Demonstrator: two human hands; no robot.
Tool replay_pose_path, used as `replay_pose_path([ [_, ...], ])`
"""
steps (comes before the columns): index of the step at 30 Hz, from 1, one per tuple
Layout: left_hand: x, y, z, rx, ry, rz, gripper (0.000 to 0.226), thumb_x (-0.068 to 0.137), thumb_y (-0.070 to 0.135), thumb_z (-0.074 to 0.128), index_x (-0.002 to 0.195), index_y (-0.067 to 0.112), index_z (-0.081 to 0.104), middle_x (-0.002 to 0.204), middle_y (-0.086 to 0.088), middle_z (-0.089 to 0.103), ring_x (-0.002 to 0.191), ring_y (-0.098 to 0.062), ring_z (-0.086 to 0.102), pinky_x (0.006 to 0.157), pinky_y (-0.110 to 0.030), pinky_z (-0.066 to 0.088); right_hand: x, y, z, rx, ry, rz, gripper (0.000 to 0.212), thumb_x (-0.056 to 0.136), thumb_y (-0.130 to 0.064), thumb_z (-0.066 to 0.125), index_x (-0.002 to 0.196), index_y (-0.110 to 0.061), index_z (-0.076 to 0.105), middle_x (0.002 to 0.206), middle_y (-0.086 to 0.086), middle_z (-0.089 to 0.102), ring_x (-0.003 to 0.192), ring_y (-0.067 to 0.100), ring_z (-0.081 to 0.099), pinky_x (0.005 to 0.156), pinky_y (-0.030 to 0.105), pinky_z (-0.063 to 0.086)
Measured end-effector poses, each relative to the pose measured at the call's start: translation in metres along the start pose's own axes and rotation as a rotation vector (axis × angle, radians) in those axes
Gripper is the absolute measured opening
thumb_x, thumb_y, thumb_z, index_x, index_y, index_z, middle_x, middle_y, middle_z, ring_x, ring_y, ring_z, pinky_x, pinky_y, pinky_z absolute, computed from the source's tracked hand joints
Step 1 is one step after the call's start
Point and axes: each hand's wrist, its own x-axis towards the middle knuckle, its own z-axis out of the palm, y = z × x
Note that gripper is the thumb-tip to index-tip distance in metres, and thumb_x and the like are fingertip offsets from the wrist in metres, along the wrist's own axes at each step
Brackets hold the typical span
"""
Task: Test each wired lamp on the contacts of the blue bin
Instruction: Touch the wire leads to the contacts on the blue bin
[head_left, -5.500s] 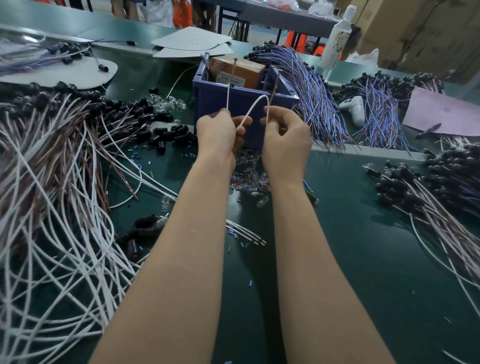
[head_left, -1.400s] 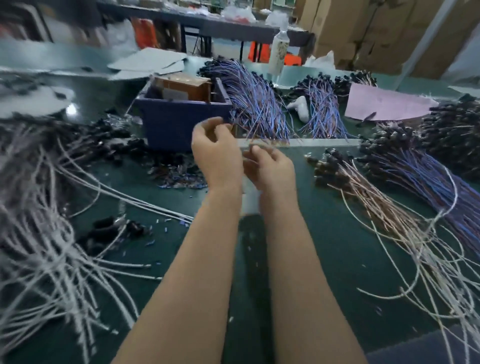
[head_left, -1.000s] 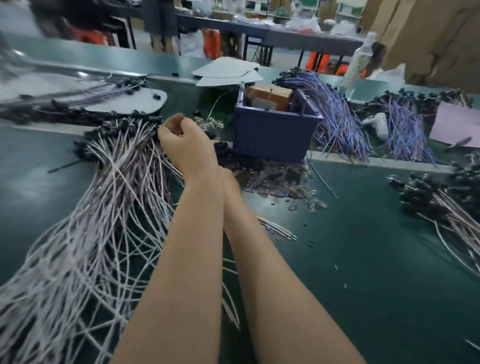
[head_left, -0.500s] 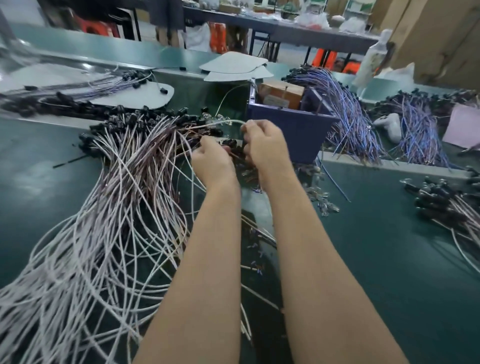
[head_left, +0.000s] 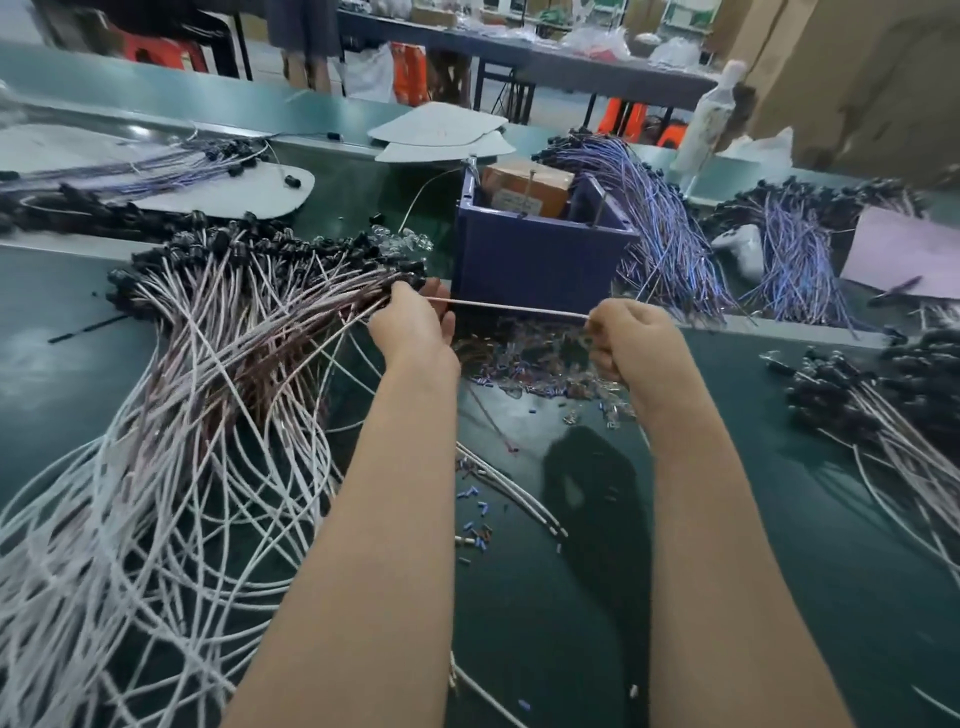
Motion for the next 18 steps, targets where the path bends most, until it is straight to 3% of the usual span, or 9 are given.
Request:
replay_pose_path([
  [3,0.004,-0.004,-0.003,0.210,0.018,0.131,0.031,0.099,0.031,0.044,0.075,0.015,0.056,0.066,0.003,0.063,0.056,-0.006,0.059,0.052,-0.022,0.046,0.003,0.001,-0.003,-0.077,0.102,-0.015,0.027,0.087,-0.014,0.044,0.060,-0.017,0.041,0.055,0.001,0.032,0.054,0.017,0.030,0.054,0.029,0.023],
  [7,0.011,0.000,-0.008,0.378,0.103,0.254,0.037,0.100,0.027,0.038,0.087,0.003,0.063,0.077,-0.018,0.057,0.063,-0.023,0.046,0.077,-0.049,0.051,0.005,-0.003,0.001,-0.589,-0.045,0.068,0.022,0.090,-0.022,0.041,0.074,-0.010,0.050,0.067,0.011,0.046,0.064,0.019,0.041,0.054,0.028,0.028],
  [8,0.011,0.003,-0.009,0.358,0.120,0.280,0.033,0.099,0.024,0.037,0.081,0.007,0.058,0.077,-0.020,0.058,0.062,-0.024,0.043,0.072,-0.048,0.049,0.006,-0.005,0.003,-0.665,-0.102,0.115,0.022,0.091,-0.023,0.041,0.077,-0.008,0.051,0.068,0.010,0.050,0.066,0.021,0.044,0.054,0.026,0.030],
  [10,0.011,0.012,-0.009,0.236,0.140,0.282,0.029,0.099,0.016,0.034,0.073,0.012,0.048,0.070,-0.008,0.056,0.056,-0.017,0.046,0.057,-0.030,0.044,0.007,-0.006,0.006,-0.745,-0.153,0.191,0.022,0.091,-0.023,0.042,0.081,-0.006,0.052,0.070,0.008,0.051,0.070,0.024,0.048,0.054,0.026,0.033],
  [12,0.014,0.024,-0.010,0.129,0.156,0.225,0.029,0.098,0.011,0.031,0.073,0.012,0.045,0.070,-0.001,0.053,0.061,-0.013,0.050,0.053,-0.023,0.039,0.007,-0.007,0.005,-0.777,-0.118,0.239,0.021,0.090,-0.022,0.043,0.085,-0.006,0.055,0.070,0.007,0.052,0.073,0.026,0.050,0.056,0.027,0.035],
  [14,0.015,0.033,-0.013,0.087,0.154,0.192,0.028,0.096,0.009,0.032,0.072,0.012,0.046,0.071,0.000,0.052,0.066,-0.015,0.050,0.057,-0.026,0.036,0.007,-0.006,0.007,-0.775,-0.029,0.215,0.022,0.090,-0.022,0.045,0.093,-0.007,0.061,0.081,0.009,0.060,0.083,0.028,0.056,0.065,0.029,0.040],
  [18,0.010,0.031,-0.014,0.240,0.085,0.236,0.025,0.094,0.011,0.036,0.073,0.015,0.049,0.061,0.003,0.055,0.056,-0.011,0.053,0.056,-0.025,0.039,0.004,-0.017,0.042,-0.460,0.199,-0.152,0.023,0.094,-0.020,0.048,0.102,-0.008,0.066,0.101,0.008,0.068,0.097,0.025,0.060,0.083,0.032,0.044],
])
